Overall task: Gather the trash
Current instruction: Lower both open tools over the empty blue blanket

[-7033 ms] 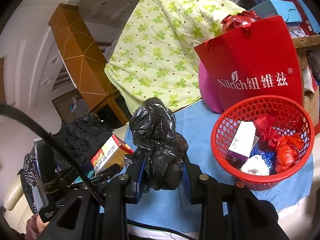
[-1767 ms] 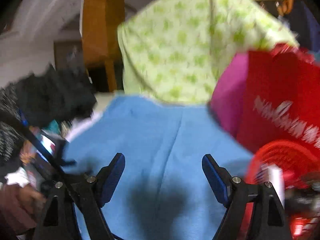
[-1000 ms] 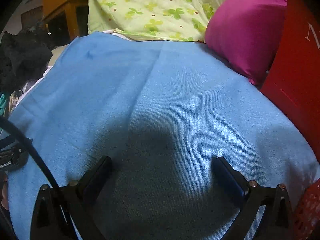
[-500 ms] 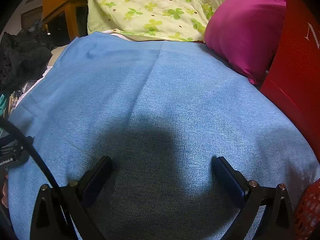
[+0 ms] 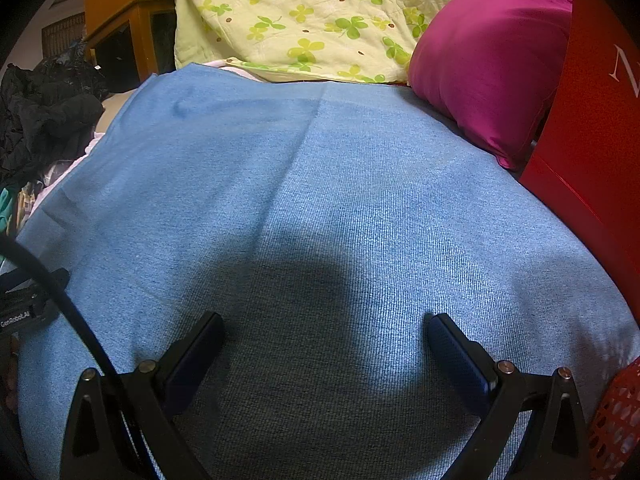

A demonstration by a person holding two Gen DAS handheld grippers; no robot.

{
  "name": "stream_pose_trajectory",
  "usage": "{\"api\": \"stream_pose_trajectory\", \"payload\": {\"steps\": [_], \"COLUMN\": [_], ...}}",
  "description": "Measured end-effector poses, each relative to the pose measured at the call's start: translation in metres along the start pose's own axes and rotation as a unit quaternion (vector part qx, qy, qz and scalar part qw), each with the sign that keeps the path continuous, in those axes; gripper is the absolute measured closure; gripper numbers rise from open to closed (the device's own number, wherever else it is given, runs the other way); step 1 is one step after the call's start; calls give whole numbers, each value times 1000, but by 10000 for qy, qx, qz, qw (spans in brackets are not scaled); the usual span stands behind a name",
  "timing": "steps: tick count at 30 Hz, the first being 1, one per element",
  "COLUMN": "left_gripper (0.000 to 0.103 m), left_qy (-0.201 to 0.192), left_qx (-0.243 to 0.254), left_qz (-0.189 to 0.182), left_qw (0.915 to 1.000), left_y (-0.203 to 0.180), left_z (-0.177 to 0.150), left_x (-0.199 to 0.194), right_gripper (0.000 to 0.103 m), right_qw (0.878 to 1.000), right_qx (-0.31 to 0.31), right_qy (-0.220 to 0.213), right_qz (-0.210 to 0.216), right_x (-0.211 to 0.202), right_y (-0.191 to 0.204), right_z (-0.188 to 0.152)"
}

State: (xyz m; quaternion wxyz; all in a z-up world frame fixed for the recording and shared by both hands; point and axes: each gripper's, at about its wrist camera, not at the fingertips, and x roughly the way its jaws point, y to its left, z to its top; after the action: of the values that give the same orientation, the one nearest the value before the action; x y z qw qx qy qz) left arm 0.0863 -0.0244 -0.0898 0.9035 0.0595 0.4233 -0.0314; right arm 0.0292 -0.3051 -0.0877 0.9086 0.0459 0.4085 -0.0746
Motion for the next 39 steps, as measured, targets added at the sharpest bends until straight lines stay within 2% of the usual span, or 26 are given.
{"api": "stream_pose_trajectory", "payload": {"steps": [22, 39], "left_gripper": [0, 0], "left_qy": [19, 7], "left_qx": [-37, -89], "left_qz": [-46, -10], "left_qw": [10000, 10000], "left_y": [1, 2], "left_z": [4, -5], "left_x": [5, -4], "right_gripper": [0, 0], "right_qw": [10000, 10000], "right_qx": [-14, -18], "right_qy": [11, 15], "right_qz": [30, 39], "right_x": [0, 1], "right_y": [0, -1], "right_z": [0, 1]}}
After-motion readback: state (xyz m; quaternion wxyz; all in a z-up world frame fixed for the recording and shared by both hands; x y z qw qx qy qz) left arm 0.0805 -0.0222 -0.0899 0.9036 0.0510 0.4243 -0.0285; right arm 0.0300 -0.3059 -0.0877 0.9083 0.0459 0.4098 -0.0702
